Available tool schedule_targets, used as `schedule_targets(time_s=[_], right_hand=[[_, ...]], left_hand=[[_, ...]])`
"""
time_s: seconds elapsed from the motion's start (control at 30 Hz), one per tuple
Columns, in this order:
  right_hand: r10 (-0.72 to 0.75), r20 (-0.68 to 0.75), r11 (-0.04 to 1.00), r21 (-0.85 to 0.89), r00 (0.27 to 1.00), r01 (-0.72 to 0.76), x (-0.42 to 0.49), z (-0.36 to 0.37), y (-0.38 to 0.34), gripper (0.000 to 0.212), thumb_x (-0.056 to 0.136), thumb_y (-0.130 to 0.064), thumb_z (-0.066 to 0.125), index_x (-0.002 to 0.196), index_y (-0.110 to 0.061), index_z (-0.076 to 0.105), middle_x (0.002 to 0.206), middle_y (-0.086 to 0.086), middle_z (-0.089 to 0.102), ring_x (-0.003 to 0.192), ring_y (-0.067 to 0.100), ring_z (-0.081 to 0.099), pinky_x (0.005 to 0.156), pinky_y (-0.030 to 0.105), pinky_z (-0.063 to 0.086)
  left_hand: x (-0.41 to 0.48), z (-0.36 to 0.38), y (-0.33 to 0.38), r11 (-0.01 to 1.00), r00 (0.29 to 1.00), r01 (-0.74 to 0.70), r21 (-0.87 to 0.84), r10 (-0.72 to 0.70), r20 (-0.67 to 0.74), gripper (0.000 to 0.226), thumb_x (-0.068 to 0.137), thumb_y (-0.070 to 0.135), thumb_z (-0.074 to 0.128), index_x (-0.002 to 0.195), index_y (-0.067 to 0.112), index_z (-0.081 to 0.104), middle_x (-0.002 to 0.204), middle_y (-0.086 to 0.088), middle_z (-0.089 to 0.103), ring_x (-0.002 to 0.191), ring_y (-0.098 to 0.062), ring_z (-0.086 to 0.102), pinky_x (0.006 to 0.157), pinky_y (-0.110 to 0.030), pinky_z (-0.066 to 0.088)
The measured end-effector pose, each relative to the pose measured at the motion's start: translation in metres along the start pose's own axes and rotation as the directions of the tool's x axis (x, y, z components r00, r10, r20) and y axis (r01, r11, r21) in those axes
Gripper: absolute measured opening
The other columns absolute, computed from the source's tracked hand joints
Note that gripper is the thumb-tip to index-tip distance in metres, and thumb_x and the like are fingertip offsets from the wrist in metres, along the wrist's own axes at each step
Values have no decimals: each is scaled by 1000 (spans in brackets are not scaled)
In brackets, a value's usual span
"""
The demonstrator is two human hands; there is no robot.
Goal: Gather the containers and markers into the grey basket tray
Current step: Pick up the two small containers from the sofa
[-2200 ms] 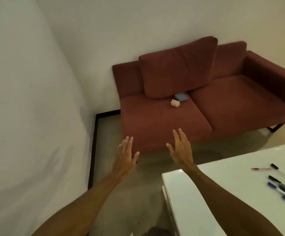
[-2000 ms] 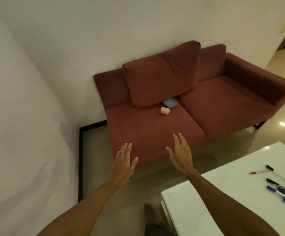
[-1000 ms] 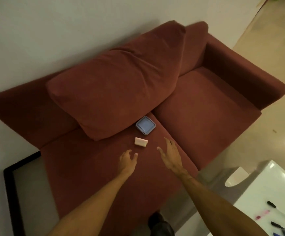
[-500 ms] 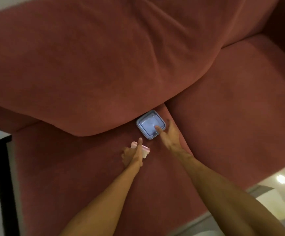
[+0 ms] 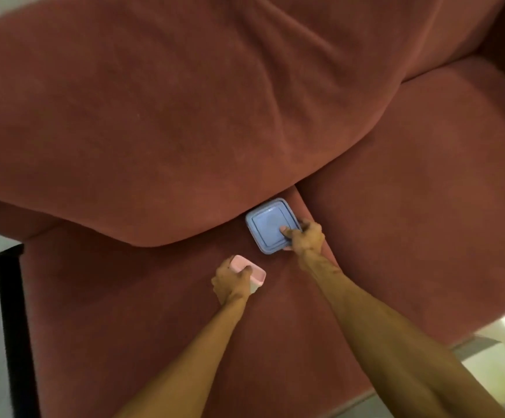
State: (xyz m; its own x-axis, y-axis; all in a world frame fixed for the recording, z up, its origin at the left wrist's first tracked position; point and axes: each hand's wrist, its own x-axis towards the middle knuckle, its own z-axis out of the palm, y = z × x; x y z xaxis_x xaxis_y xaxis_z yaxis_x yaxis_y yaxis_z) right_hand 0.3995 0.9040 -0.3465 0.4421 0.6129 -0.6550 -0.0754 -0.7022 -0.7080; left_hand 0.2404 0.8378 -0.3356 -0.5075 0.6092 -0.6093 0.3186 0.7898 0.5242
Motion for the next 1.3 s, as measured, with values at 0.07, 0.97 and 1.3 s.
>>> schedule_targets(time_s=[0.07, 0.97, 1.3], right_hand=[[-7, -15, 999, 52, 1000, 8, -20, -12, -8, 48, 75, -4, 82, 120, 2, 64, 98, 9, 67, 86, 33, 71, 60, 49, 62], [422, -561, 702, 699, 712, 135, -489, -265, 236, 54, 77, -3, 81, 126, 3, 61, 111, 20, 68, 94, 41, 69, 73, 53, 61], [643, -542, 524, 827, 541, 205, -589, -334, 420, 50, 76, -3, 81, 123, -2, 64, 109, 20, 69, 84, 35, 69, 54, 34, 61]], left_hand=[[-7, -16, -2, 999, 999, -32, -26, 33, 26, 51, 74, 27, 78, 124, 28, 69, 123, -7, 71, 113, -33, 64, 92, -46, 57], [-328, -101, -152, 935, 515, -310, -170, 316, 797, 54, 83, -3, 73, 131, 18, 62, 128, -12, 65, 112, -34, 65, 58, -33, 62], [-445, -29, -295, 818, 279, -575, -12, 210, 937, 56, 85, -1, 73, 136, 17, 56, 123, -7, 62, 107, -27, 62, 80, -47, 62]])
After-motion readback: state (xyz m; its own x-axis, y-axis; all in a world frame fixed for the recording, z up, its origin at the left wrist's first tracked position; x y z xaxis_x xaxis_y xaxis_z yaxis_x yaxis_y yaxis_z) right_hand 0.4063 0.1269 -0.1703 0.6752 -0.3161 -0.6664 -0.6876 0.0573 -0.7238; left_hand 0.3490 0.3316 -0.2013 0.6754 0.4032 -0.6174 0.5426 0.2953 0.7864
